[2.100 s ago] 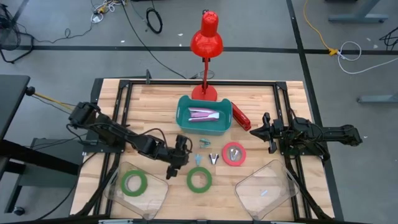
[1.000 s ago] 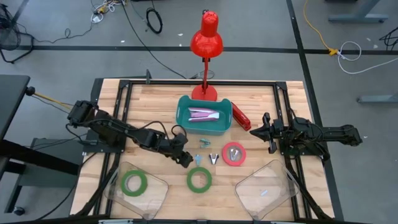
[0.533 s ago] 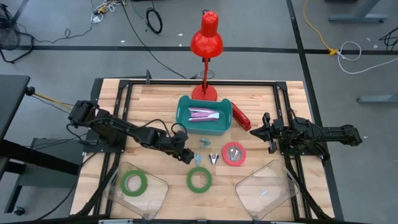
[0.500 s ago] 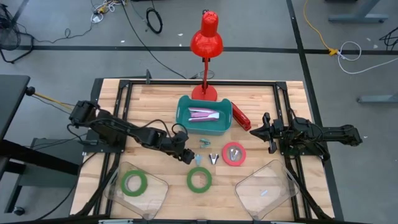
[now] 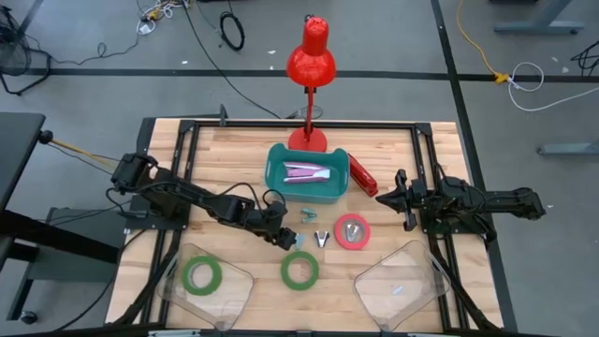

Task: Pick and place Stapler, Stapler remover, tape
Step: Put the green tape in the left transparent bin

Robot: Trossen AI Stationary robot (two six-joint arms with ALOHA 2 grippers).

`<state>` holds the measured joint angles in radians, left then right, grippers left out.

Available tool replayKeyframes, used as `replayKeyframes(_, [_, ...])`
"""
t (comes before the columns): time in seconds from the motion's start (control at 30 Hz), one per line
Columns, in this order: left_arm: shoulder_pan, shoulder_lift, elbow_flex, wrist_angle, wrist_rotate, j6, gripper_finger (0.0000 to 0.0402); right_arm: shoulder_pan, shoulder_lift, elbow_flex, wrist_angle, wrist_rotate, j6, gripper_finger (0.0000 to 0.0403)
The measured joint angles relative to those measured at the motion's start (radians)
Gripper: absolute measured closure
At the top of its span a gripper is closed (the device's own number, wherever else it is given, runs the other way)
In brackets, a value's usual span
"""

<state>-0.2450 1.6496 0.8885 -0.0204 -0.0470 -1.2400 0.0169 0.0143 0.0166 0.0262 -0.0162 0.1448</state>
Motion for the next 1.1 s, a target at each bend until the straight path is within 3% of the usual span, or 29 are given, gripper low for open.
replayKeyframes(0.27, [-0.046, -0.017, 0.022, 0.007, 0.005, 0.230, 0.0181, 0.000, 0.000, 0.000, 0.000, 0.000, 0.000, 0.0396])
replayKeyframes(0.4, [-0.072, -0.038, 0.060, 0.011, -0.003, 0.421, 0.0182, 0.000, 0.000, 0.000, 0.000, 0.000, 0.000, 0.0396])
replayKeyframes(0.57, [-0.111, -0.040, 0.113, 0.011, -0.010, 0.914, 0.0189, 0.000, 0.000, 0.000, 0.000, 0.000, 0.000, 0.0396])
replayKeyframes(0.7, [-0.139, -0.040, 0.126, 0.009, 0.070, 1.403, 0.0202, 0.000, 0.000, 0.000, 0.000, 0.000, 0.000, 0.0396])
replayKeyframes(0.8, [-0.154, -0.040, 0.128, 0.007, 0.127, 1.637, 0.0209, 0.000, 0.000, 0.000, 0.000, 0.000, 0.000, 0.0396])
replayKeyframes(1.0, [-0.155, -0.033, 0.128, -0.009, 0.131, 1.738, 0.0214, 0.000, 0.000, 0.000, 0.000, 0.000, 0.000, 0.0396])
replayKeyframes(1.1, [-0.147, -0.033, 0.171, -0.118, 0.148, 1.729, 0.0214, 0.000, 0.000, 0.000, 0.000, 0.000, 0.000, 0.0396])
